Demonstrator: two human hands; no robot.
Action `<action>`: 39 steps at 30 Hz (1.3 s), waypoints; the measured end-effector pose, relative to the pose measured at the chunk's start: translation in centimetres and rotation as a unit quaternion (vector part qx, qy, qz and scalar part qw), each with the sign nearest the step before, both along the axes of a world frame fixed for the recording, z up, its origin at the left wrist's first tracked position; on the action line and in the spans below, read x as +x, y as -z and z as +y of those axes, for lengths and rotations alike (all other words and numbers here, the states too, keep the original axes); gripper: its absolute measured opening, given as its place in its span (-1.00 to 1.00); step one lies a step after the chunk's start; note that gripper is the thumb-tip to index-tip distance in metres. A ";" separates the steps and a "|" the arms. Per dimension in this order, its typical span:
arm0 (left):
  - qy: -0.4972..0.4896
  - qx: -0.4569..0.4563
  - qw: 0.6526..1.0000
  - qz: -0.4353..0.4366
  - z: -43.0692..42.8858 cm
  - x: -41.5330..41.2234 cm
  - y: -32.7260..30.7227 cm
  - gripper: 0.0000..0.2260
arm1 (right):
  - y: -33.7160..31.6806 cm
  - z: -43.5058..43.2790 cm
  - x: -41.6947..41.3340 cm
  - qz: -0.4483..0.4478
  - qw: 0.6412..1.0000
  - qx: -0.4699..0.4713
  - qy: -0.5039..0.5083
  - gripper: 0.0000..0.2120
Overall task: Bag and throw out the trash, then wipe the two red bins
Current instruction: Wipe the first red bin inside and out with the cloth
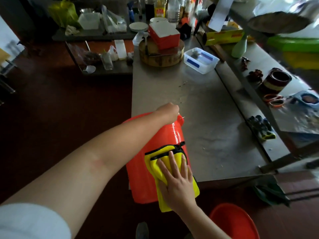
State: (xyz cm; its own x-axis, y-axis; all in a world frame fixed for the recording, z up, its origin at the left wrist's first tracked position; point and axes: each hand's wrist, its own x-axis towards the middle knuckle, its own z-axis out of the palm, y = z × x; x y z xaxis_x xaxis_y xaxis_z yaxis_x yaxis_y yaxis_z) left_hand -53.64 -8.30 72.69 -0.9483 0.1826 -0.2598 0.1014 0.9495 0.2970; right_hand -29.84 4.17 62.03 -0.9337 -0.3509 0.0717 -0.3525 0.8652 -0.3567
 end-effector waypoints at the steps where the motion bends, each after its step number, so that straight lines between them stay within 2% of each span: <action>1: -0.018 -0.008 1.000 -0.005 0.1 -0.3 0.2 -0.78 | 0.0 -0.2 0.1 0.003 1.000 0.002 0.002 -0.43; 5: -0.021 -0.003 1.000 0.004 -1.0 -1.0 0.4 -0.78 | -0.1 -0.3 -0.3 0.003 1.000 -0.001 -0.006 -0.44; 10: 0.006 0.075 0.997 -0.004 -3.3 -0.5 -0.4 -0.79 | -1.1 -0.5 -3.0 -0.019 1.000 -0.013 0.012 -0.43; 15: 0.001 0.178 0.984 -0.009 -5.5 0.8 -0.9 -0.82 | -3.1 -1.6 -6.7 0.026 0.998 0.049 0.003 -0.42; 20: -0.023 0.264 0.961 -0.079 -6.8 2.3 -0.5 -0.82 | -4.1 -2.9 -10.1 0.033 0.995 0.090 -0.003 -0.39; 29: -0.036 0.272 0.958 -0.090 -10.4 2.9 0.1 -0.86 | -3.3 -0.9 -12.0 0.042 0.995 0.086 -0.017 -0.37; 34: -0.082 0.293 0.950 -0.075 -12.7 3.4 1.2 -0.89 | -3.0 2.6 -14.4 -0.057 0.995 0.002 0.081 -0.39; 36: -0.083 0.282 0.952 -0.080 -12.9 3.4 1.2 -0.89 | -3.1 3.2 -15.7 -0.098 0.991 -0.026 0.093 -0.41; 39: -0.063 0.245 0.965 -0.067 -12.0 2.7 0.5 -0.84 | -3.3 3.6 -16.4 -0.107 0.989 -0.037 0.094 -0.42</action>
State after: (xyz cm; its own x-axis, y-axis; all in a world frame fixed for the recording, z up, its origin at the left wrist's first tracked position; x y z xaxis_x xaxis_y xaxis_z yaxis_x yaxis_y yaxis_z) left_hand -50.90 -20.26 72.24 -0.9347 0.2004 -0.2934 -0.0758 0.6942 0.7157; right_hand -46.28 7.73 65.29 -0.9783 -0.1715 -0.1166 -0.0978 0.8772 -0.4701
